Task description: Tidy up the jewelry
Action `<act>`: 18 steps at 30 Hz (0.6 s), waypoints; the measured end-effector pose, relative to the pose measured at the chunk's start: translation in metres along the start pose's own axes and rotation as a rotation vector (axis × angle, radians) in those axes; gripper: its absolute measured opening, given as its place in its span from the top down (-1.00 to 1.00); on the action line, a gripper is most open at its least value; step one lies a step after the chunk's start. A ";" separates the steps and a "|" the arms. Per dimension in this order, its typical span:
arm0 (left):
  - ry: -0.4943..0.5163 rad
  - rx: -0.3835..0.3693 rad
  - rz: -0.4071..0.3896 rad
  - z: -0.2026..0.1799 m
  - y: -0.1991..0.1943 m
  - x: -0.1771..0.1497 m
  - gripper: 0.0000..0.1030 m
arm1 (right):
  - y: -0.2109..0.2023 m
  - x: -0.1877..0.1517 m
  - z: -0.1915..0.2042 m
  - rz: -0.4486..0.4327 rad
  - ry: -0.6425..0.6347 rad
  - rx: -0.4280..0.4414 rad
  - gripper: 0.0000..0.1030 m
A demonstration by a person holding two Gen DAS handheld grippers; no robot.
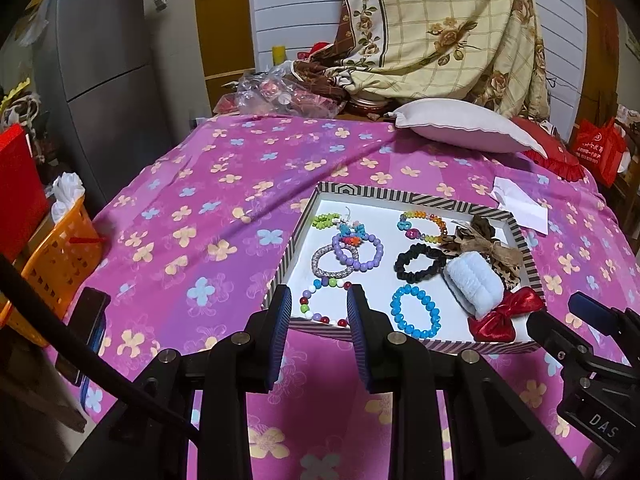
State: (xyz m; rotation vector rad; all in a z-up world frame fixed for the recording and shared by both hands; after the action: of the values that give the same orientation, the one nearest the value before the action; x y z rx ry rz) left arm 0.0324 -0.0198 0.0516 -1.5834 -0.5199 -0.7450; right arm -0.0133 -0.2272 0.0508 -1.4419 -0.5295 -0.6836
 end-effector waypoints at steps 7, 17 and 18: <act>0.005 0.003 -0.006 0.003 -0.002 0.003 0.51 | 0.002 0.000 0.000 0.007 0.002 0.003 -0.39; 0.009 0.004 -0.001 0.004 -0.001 0.003 0.51 | 0.004 0.000 0.000 0.010 0.000 0.003 -0.39; 0.008 0.004 -0.001 0.004 -0.001 0.003 0.51 | 0.004 0.000 0.000 0.011 0.000 0.003 -0.39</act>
State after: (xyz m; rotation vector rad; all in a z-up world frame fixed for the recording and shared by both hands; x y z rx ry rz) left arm 0.0346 -0.0158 0.0545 -1.5765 -0.5156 -0.7502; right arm -0.0105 -0.2273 0.0483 -1.4408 -0.5226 -0.6740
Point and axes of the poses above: each gripper's, at about its wrist camera, not at the fingertips, and y roughly the way its jaws point, z to its left, x to its top, the point moved 2 cm from there along y, roughly the way its jaws point, and after that the axes turned 5 degrees about -x, right-handed, at the moved point
